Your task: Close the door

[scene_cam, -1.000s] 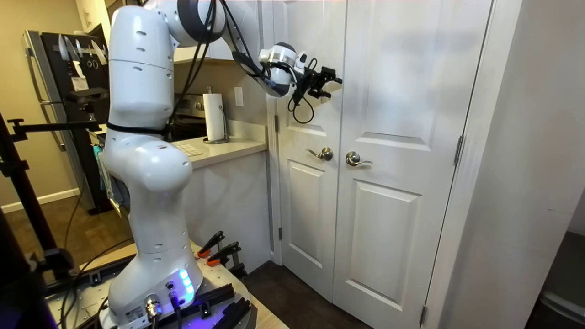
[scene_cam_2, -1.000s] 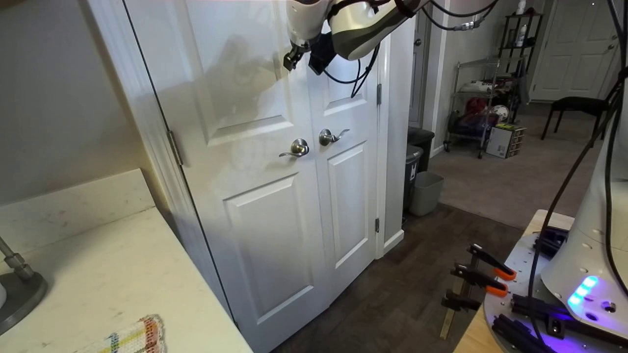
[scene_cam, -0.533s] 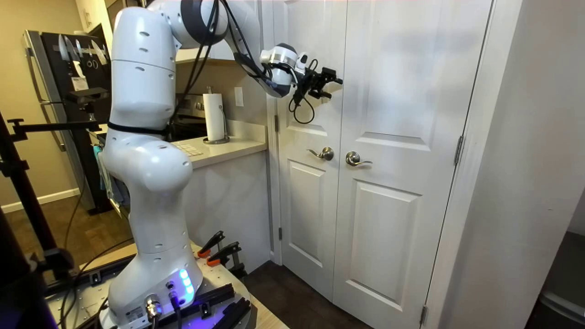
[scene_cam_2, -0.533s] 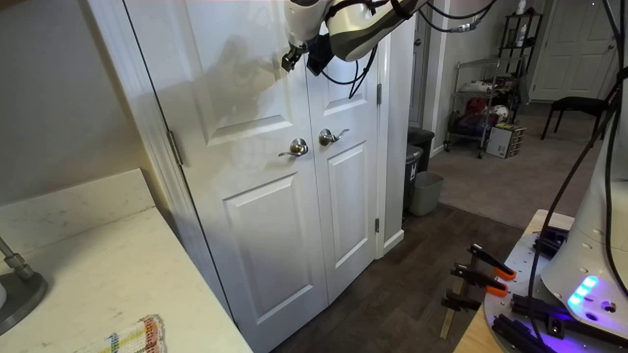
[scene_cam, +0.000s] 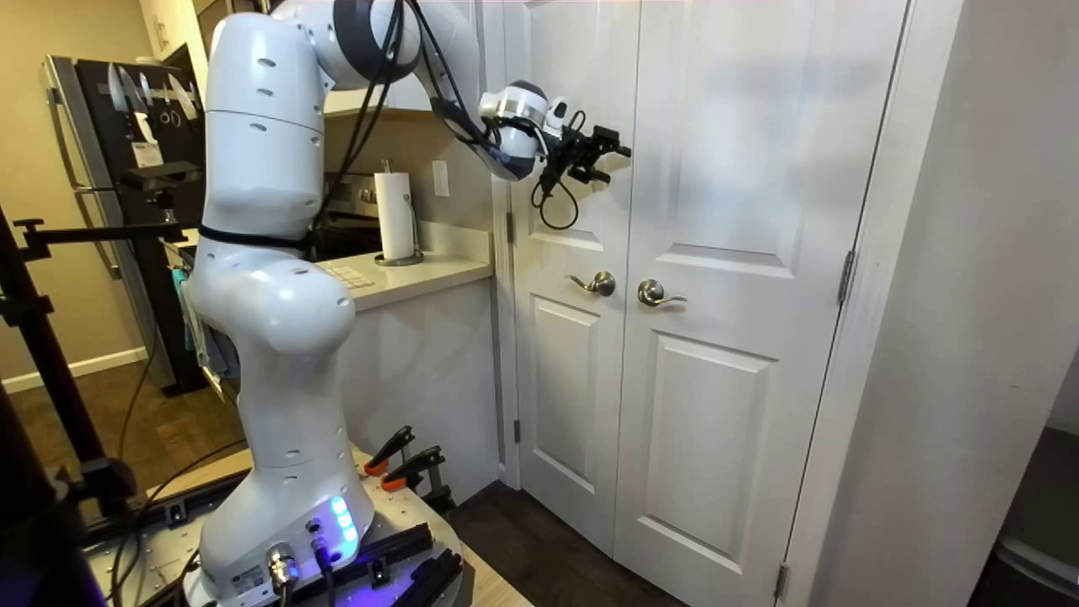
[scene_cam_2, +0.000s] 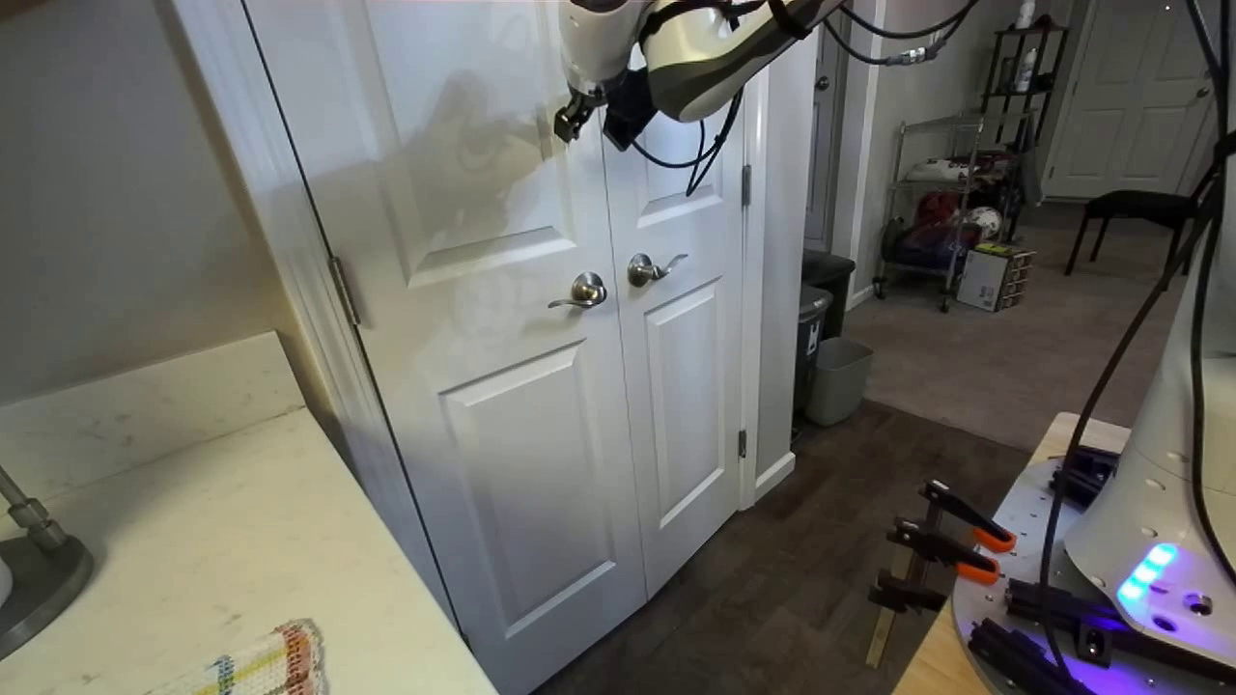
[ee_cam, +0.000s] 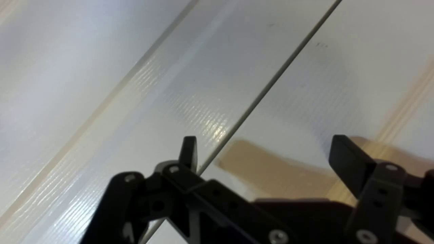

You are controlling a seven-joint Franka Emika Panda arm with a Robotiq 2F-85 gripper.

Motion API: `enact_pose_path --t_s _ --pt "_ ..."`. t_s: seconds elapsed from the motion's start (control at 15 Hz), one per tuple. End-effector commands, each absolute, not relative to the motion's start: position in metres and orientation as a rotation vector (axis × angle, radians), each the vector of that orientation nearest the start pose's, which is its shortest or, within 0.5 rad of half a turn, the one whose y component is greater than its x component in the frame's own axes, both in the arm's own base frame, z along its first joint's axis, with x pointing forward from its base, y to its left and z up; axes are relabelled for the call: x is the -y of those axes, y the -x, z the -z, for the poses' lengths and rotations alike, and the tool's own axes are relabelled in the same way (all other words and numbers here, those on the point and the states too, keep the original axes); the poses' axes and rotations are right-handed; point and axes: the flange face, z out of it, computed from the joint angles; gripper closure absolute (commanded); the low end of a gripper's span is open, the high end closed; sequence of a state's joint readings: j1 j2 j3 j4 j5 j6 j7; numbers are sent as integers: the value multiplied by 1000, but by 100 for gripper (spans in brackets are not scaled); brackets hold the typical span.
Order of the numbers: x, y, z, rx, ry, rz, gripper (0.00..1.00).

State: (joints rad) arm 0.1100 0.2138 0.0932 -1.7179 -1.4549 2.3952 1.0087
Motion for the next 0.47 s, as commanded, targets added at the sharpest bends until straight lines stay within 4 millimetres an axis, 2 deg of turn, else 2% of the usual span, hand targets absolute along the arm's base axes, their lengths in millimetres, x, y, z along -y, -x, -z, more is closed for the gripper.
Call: enact_pose_path --t_s 0.0,0.4 --pt "-130 -635 -515 -82 -2178 -1175 0" --pt "-148 -606 -511 -66 -2246 -1145 0"
